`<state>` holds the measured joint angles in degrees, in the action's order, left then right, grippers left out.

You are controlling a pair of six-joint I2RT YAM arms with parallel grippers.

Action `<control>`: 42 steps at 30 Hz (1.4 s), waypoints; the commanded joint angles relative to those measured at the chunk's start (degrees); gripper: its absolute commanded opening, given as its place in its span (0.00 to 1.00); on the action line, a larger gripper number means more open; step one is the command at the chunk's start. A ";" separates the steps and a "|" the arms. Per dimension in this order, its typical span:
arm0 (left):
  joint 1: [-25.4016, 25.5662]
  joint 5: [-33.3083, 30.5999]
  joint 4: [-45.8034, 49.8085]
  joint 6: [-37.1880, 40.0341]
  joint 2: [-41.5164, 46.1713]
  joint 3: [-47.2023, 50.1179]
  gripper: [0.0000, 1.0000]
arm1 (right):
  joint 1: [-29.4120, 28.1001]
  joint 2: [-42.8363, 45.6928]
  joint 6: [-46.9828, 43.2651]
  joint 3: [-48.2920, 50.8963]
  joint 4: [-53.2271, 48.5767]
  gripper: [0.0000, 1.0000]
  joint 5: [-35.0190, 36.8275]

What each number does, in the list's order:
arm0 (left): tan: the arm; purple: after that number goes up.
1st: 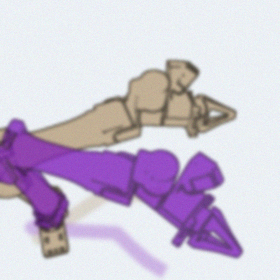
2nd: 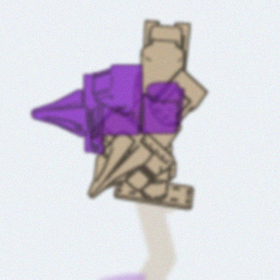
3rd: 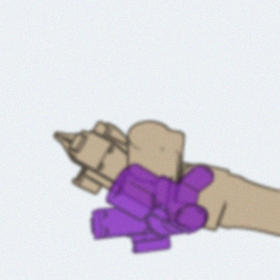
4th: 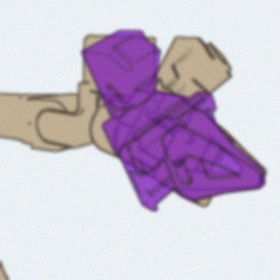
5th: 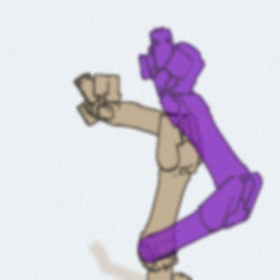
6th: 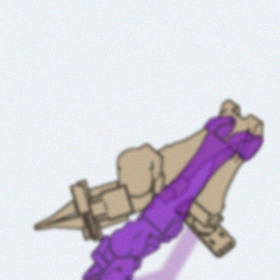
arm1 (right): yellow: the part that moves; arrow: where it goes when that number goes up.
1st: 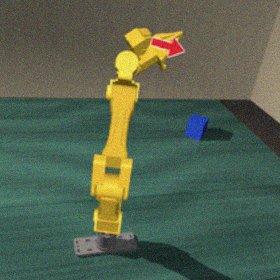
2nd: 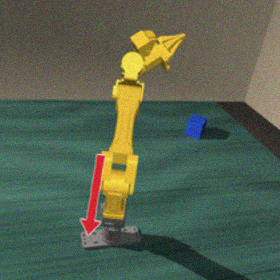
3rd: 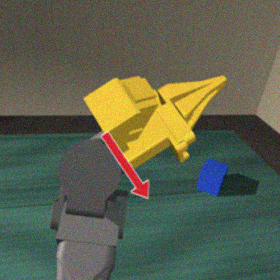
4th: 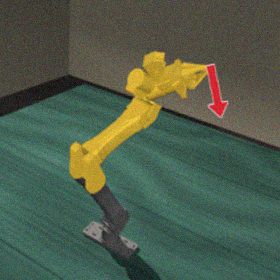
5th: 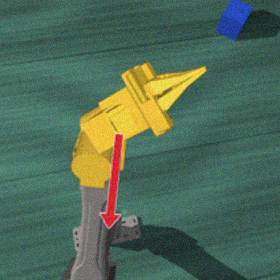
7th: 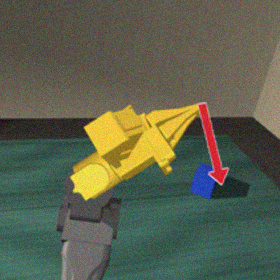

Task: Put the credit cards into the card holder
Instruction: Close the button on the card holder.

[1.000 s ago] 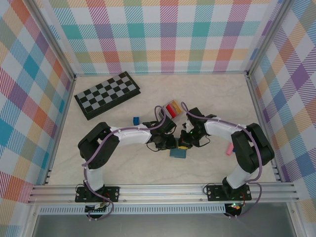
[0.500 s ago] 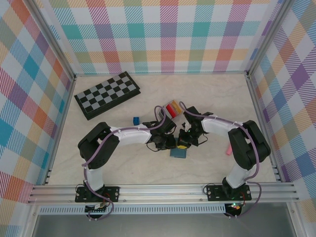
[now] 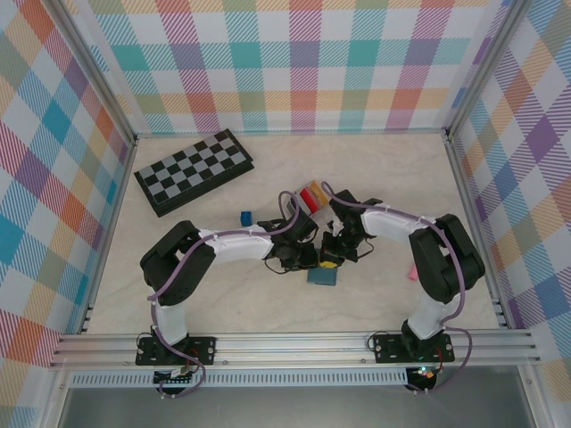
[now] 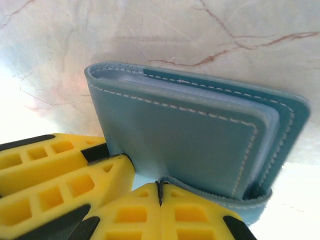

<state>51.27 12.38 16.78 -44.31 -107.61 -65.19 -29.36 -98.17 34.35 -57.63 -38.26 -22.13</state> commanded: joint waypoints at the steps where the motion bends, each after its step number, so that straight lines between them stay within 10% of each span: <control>1: 0.77 -2.45 1.98 -0.39 -1.44 1.39 0.18 | 0.61 3.30 -3.71 0.33 -0.46 0.00 2.91; 42: 0.77 -2.15 3.40 0.32 -1.92 -0.20 0.18 | -2.47 -1.57 -4.93 -2.72 -3.84 0.00 3.37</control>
<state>51.27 12.34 17.15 -44.29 -107.61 -65.36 -30.37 -99.04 30.55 -59.55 -39.59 -20.12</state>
